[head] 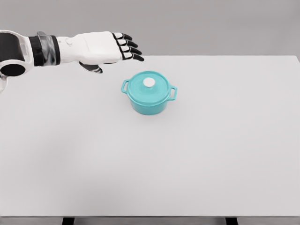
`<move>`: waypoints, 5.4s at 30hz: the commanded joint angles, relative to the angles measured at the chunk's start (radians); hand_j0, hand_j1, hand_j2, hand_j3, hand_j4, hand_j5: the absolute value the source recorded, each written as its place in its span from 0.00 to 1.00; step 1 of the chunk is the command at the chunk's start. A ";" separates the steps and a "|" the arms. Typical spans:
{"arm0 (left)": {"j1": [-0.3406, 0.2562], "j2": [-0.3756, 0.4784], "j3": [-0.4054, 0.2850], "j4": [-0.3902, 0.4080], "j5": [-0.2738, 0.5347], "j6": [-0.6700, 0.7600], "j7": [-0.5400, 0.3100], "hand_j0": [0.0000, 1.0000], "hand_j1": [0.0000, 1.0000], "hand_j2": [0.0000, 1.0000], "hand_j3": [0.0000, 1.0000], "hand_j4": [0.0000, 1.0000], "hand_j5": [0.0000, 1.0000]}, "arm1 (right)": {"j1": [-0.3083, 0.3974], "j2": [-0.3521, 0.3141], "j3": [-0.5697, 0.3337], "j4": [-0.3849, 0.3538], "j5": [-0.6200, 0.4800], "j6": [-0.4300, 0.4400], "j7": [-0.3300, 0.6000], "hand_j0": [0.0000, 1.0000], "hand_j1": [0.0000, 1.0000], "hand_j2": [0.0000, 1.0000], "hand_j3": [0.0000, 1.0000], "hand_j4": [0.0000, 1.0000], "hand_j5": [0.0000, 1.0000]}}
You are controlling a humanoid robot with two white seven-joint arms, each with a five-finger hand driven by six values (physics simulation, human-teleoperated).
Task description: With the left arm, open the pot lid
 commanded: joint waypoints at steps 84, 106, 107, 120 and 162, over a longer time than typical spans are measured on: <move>-0.186 -0.313 -0.361 0.352 -0.085 0.002 -0.001 0.58 0.58 0.58 0.58 0.58 0.58 | 0.000 0.000 0.000 0.000 0.000 0.000 0.000 1.00 1.00 1.00 1.00 1.00 1.00; -0.199 -0.244 -0.349 0.350 -0.066 0.002 0.005 0.53 0.53 0.53 0.53 0.53 0.53 | 0.000 0.000 0.000 0.000 0.000 0.000 0.000 1.00 1.00 1.00 1.00 1.00 1.00; -0.199 -0.232 -0.349 0.350 -0.059 0.002 0.005 0.53 0.53 0.53 0.53 0.53 0.53 | 0.000 0.000 0.000 0.000 0.000 0.000 0.000 1.00 1.00 1.00 1.00 1.00 1.00; -0.192 -0.086 -0.319 0.352 -0.060 0.002 0.004 0.53 0.53 0.53 0.53 0.53 0.53 | 0.000 0.000 0.000 0.000 0.000 0.000 0.000 1.00 1.00 1.00 1.00 1.00 1.00; 0.149 0.184 0.090 0.387 0.175 0.002 0.004 1.00 1.00 1.00 1.00 1.00 1.00 | -0.002 0.000 0.000 0.000 0.000 0.000 0.000 1.00 1.00 1.00 1.00 1.00 1.00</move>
